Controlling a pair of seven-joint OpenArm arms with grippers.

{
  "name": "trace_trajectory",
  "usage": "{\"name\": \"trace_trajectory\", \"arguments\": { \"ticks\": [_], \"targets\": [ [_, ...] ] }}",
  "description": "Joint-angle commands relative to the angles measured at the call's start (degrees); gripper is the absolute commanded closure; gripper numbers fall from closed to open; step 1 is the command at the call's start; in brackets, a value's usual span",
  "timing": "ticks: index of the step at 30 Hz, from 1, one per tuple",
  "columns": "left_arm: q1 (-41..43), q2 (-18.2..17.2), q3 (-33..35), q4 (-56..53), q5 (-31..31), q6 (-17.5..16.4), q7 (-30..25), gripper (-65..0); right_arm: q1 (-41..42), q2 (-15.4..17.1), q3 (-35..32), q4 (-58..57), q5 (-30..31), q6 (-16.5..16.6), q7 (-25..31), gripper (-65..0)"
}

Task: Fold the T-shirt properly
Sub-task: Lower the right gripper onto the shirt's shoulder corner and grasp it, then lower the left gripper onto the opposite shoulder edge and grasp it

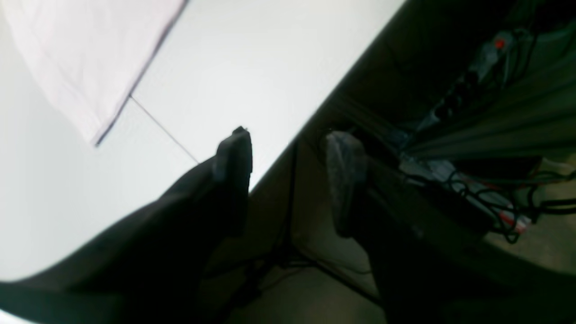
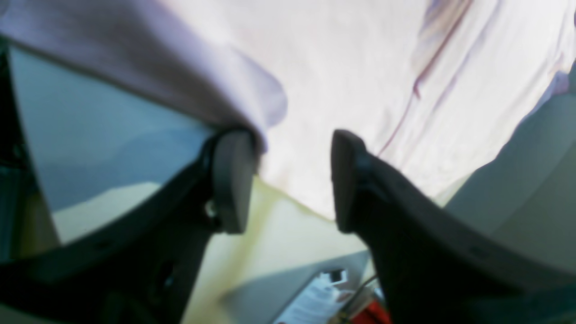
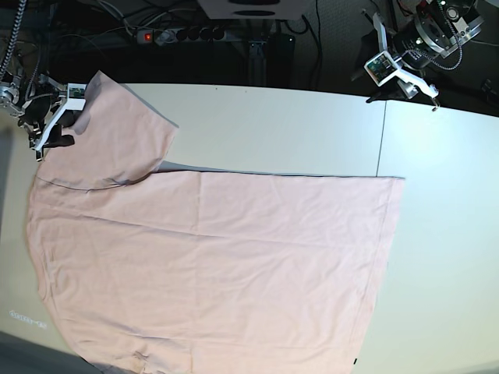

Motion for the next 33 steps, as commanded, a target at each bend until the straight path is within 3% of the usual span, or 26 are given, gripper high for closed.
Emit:
{"name": "trace_trajectory", "arguments": {
  "ticks": [1, 6, 10, 13, 18, 20, 25, 33],
  "targets": [
    [0.37, -0.5, -0.17, 1.01, -0.17, -0.22, -0.98, -30.4, 0.22, -0.66, -2.78, -0.98, 0.48, 2.71, 0.26, -30.0],
    [0.57, -0.5, -0.17, 1.01, -0.17, -0.22, -0.94, -30.4, 4.85, -2.6, -7.52, -1.14, 1.42, 2.73, 0.24, -30.0],
    [0.5, -0.94, -0.17, 1.01, -0.15, -0.22, -1.03, -30.4, 6.6, -5.35, -7.8, -2.16, 2.27, 2.99, 0.24, -30.0],
    [0.5, -2.49, -0.17, 1.01, -0.17, -0.22, -1.27, -30.4, 7.74, -7.13, -7.8, -3.69, 2.23, 5.01, 0.26, -29.9],
    [0.17, -4.46, -0.17, 1.01, -0.22, -0.2, -1.49, -30.4, 7.82, -8.46, -7.8, -4.72, 2.21, 5.31, 0.35, -29.6],
    [-0.33, -4.52, -0.17, 1.01, -0.17, -0.22, -1.44, -30.4, 7.82, -9.09, -7.8, -4.72, 2.19, 5.33, 0.33, -25.2],
    [-0.79, -4.63, -0.17, 1.01, -0.17, -0.2, -1.64, -30.4, 7.82, -10.38, -7.8, -4.72, 1.77, 5.4, 0.39, 0.0],
    [-2.75, -5.97, -0.17, 1.01, 4.17, 0.79, -2.36, -30.3, 7.8, -10.78, -7.78, -4.72, 1.84, 5.35, 0.44, 0.0]
  ]
}}
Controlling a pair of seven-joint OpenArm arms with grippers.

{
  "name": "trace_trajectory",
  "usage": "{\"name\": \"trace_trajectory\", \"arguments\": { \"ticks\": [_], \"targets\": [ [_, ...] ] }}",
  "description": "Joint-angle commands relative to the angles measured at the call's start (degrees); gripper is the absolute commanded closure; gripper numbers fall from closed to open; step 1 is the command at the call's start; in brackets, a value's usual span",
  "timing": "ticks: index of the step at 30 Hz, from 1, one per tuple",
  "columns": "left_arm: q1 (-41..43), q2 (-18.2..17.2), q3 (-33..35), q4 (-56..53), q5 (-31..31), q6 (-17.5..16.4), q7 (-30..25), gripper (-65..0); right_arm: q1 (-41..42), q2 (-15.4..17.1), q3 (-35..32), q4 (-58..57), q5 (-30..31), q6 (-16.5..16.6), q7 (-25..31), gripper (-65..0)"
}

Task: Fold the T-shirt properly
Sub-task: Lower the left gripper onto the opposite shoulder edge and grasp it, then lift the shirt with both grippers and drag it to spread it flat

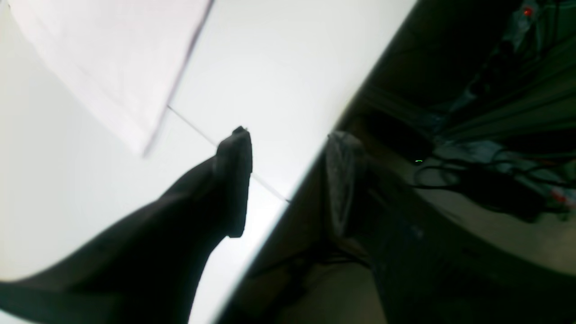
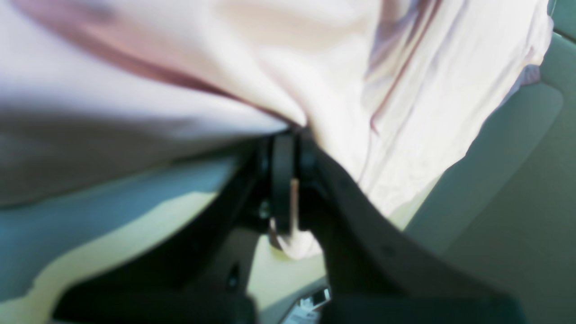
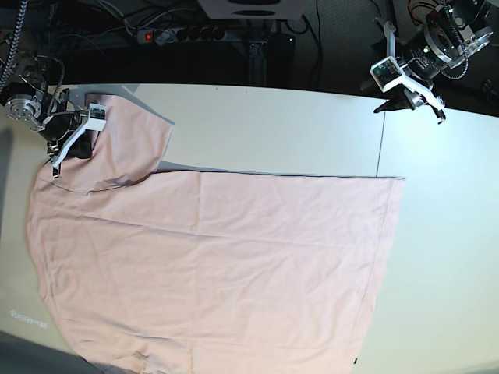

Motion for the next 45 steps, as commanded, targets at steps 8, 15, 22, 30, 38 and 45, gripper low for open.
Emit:
{"name": "trace_trajectory", "arguments": {
  "ticks": [8, 15, 22, 30, 38, 45],
  "targets": [
    [-6.23, -5.9, 0.22, -1.68, 2.01, 0.39, -6.73, -30.4, -1.68, -0.94, -1.73, -0.7, 4.39, 5.99, 3.04, 0.0],
    [-19.76, -6.88, 10.19, -13.03, 4.24, 0.2, -7.45, -33.4, -1.68, -0.94, -1.73, -0.7, 4.37, 5.97, 3.04, 0.0],
    [-31.61, -8.68, 22.1, -21.16, 6.73, 0.59, -5.46, -34.1, -1.68, -0.92, -1.73, -0.7, 4.37, 5.97, 2.4, 0.0],
    [-42.16, -9.53, 32.63, -31.76, 7.04, 0.61, -5.73, -35.9, -1.68, -0.92, -1.73, -0.7, 4.37, 5.97, 2.4, 0.0],
    [-49.11, -9.51, 42.49, -37.97, 8.24, 0.66, -5.86, -35.9, -1.68, -0.9, -1.73, -0.7, 4.37, 5.97, 2.38, 0.0],
    [-50.97, -9.51, 45.62, -41.9, 10.45, 0.63, -7.72, -35.7, -1.68, -0.9, -1.73, -0.7, 4.37, 5.95, 2.4, 0.0]
  ]
}}
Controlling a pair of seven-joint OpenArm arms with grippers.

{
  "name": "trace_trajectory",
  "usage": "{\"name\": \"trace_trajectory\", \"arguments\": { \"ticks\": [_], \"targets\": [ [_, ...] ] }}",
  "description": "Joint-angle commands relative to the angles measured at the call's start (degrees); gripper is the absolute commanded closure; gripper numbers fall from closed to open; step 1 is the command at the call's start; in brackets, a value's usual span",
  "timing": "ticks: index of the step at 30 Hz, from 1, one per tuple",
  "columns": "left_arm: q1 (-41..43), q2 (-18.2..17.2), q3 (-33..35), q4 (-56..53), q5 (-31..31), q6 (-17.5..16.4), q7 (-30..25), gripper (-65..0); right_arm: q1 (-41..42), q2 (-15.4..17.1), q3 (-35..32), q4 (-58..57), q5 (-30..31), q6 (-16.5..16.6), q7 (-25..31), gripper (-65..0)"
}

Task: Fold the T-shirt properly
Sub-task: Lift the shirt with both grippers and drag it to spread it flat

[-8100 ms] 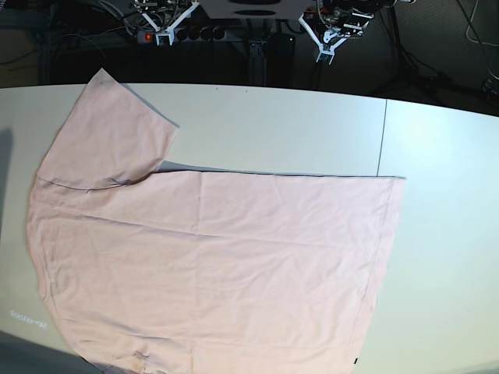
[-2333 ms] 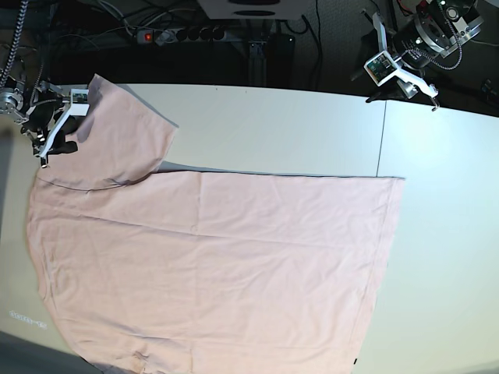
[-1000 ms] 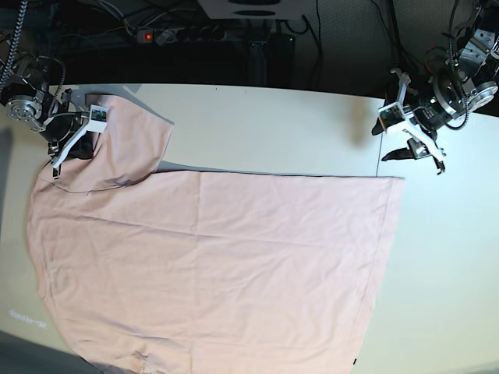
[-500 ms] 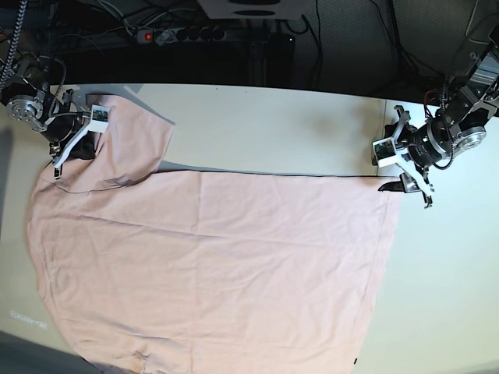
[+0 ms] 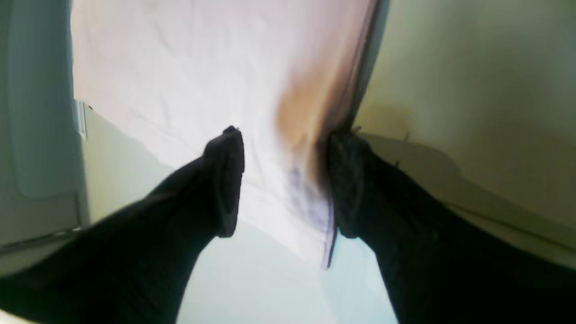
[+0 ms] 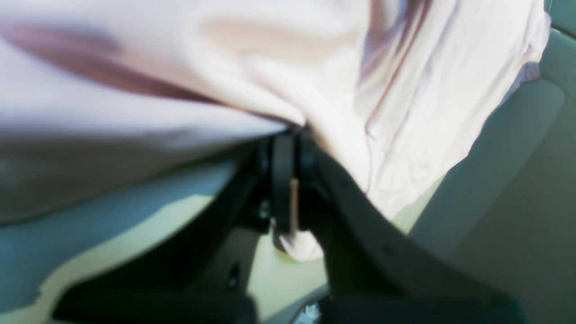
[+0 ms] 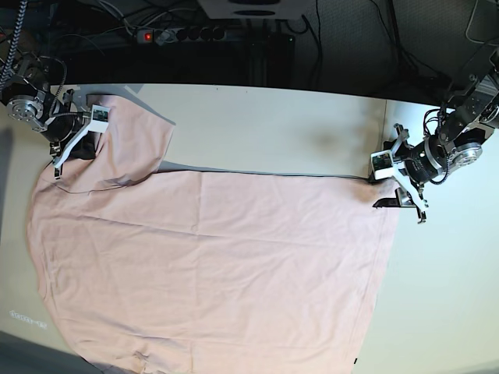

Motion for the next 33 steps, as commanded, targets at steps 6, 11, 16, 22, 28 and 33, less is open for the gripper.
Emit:
{"name": "trace_trajectory", "arguments": {
  "ticks": [6, 11, 16, 22, 28, 33],
  "targets": [
    [1.03, -0.83, 1.16, -1.64, 2.84, -7.1, 1.9, -8.6, -1.84, -0.48, -1.73, -0.7, 2.64, 6.32, 2.43, 0.0],
    [1.03, -0.81, 1.16, -1.64, 2.91, -6.91, -1.16, 0.0, -1.97, -0.5, -1.73, -0.7, 2.69, 6.32, 2.43, 0.0],
    [1.01, -0.81, 0.96, -1.64, 2.45, -7.41, -1.11, 0.0, -1.95, -0.5, -1.7, -0.63, 7.56, 6.34, 2.34, 0.0],
    [1.03, -1.11, -1.27, -0.74, 0.09, -15.15, -1.11, 0.0, -2.69, -0.33, -1.64, -0.37, 12.13, 6.36, -0.57, 0.0],
    [1.03, -3.43, -3.52, 2.95, -1.77, -17.59, -1.11, 0.0, -9.07, 0.59, 2.58, 2.54, 12.28, 6.14, -0.55, 0.0],
    [1.2, -5.11, -3.52, 7.37, -2.29, -17.62, 1.27, 0.0, -15.65, 0.63, 11.56, 5.38, 13.92, 6.19, -0.55, 0.0]
  ]
}}
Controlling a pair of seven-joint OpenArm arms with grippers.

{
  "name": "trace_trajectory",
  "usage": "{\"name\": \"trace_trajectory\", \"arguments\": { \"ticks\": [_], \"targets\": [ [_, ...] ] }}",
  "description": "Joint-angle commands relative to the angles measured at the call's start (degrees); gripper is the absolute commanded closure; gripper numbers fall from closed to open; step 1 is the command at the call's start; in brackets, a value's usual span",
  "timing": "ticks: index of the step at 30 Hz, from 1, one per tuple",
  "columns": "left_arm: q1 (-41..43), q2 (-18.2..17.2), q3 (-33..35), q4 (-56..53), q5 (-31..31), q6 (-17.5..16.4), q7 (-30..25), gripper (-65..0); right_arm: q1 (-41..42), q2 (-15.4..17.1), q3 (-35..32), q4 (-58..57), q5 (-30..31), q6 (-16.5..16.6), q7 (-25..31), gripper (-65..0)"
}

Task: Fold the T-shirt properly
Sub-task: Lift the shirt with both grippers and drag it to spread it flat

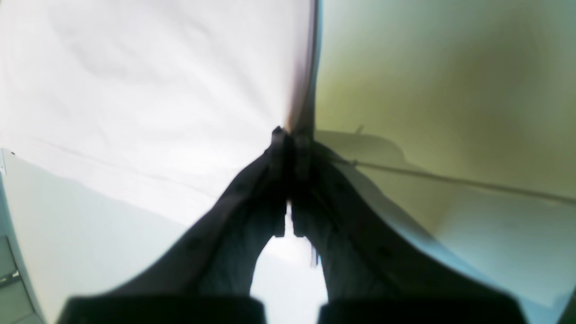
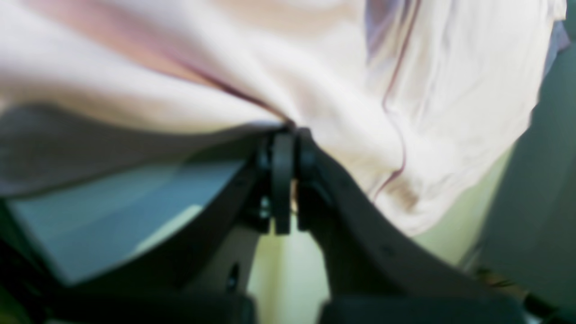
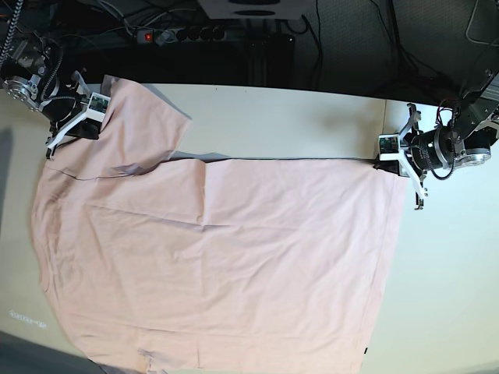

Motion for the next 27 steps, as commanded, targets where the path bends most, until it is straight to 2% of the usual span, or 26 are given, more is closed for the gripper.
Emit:
{"name": "trace_trajectory", "arguments": {
  "ticks": [1, 8, 13, 18, 22, 27],
  "targets": [
    [-0.31, -1.29, -0.13, 1.31, -0.57, -2.89, 2.12, 0.0, -2.62, 0.17, 0.57, 0.26, 2.36, 7.43, -0.7, 0.0],
    [-0.35, -1.92, -0.13, 8.44, -2.12, -2.86, 9.27, 0.0, -9.01, 0.52, 11.41, 4.7, 5.11, 9.9, -0.7, 0.0],
    [-0.5, -1.92, -3.06, 9.29, -2.12, -2.86, 9.31, 0.0, -10.01, 1.16, 18.1, 6.14, 6.69, 12.09, -1.14, 0.0],
    [-0.48, -2.56, -8.44, 9.29, -4.07, -2.86, 9.33, 0.0, -9.86, 1.31, 25.75, 6.19, 12.87, 15.13, -1.14, 0.0],
    [-0.5, -2.56, -9.62, 9.29, -4.68, -3.3, 9.38, 0.0, -9.86, 4.2, 28.96, 6.25, 16.24, 15.32, -1.16, 0.0],
    [-0.5, -2.51, -12.5, 10.36, -6.34, -3.28, 9.49, 0.0, -8.79, 7.39, 29.92, 6.32, 16.37, 15.45, -1.14, 0.0]
  ]
}}
